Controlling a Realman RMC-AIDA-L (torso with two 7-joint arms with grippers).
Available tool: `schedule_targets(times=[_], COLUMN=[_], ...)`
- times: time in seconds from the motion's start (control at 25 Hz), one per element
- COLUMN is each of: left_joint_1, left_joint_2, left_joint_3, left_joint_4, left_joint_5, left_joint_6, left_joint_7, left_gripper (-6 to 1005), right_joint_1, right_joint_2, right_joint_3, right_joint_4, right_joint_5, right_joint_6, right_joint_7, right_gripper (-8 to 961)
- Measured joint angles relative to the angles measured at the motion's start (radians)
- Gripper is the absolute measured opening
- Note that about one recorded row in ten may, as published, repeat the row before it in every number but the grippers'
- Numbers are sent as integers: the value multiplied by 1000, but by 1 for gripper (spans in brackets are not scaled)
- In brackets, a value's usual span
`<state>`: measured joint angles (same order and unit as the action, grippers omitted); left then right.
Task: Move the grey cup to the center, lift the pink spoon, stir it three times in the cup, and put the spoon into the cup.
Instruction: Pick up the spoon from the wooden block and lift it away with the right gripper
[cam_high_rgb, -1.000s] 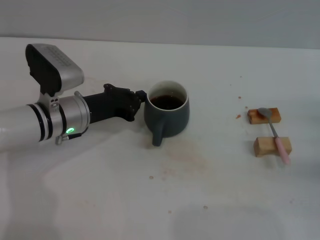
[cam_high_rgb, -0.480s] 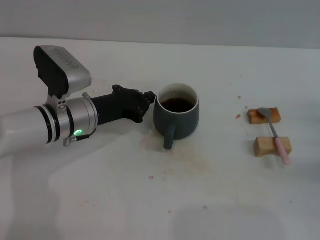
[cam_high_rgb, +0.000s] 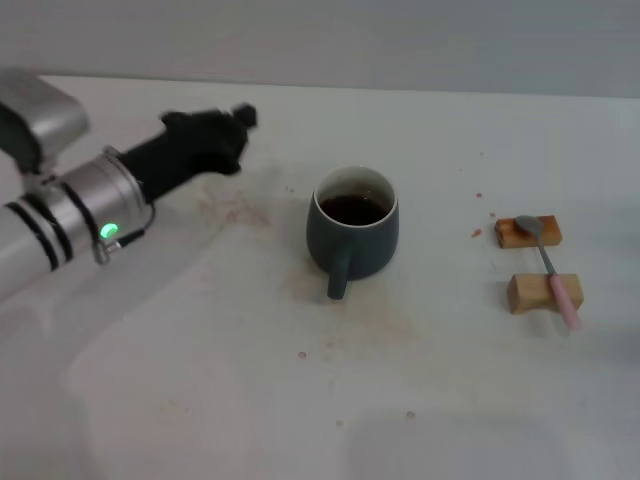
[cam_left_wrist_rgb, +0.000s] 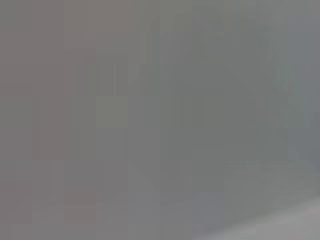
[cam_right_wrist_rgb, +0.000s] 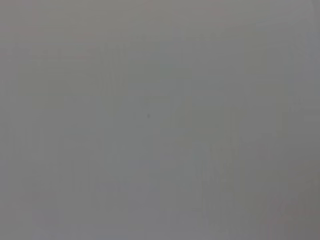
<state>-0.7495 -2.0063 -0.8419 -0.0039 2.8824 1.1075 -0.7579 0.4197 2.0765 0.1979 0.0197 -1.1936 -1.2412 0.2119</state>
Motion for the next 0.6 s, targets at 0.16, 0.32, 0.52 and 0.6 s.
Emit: schedule_targets(times=[0.16,0.32,0.52,0.6], left_joint_1=[74,154,198,196], left_joint_2=[6,-7,-36,-39], left_joint_3=[-191,-369,-482,-491], left_joint_4=[-62,-154,-204,-206], left_joint_5=[-1,-1,1,2], left_joint_6=[38,29,22,12], left_joint_7=[69,132,202,205], left_gripper=[104,106,298,394], right_joint_1=[-11,-25,-49,-67], right_joint_2=[0,1,1,3], right_joint_3=[-5,-50,-138,-182], right_joint_4=[17,47,109,148], right_joint_5=[-2,-4,-4,-5], right_joint_6=[-24,-84,-171,-204], right_joint_7=[-1,-4,-6,-7], right_gripper=[607,608,607,607])
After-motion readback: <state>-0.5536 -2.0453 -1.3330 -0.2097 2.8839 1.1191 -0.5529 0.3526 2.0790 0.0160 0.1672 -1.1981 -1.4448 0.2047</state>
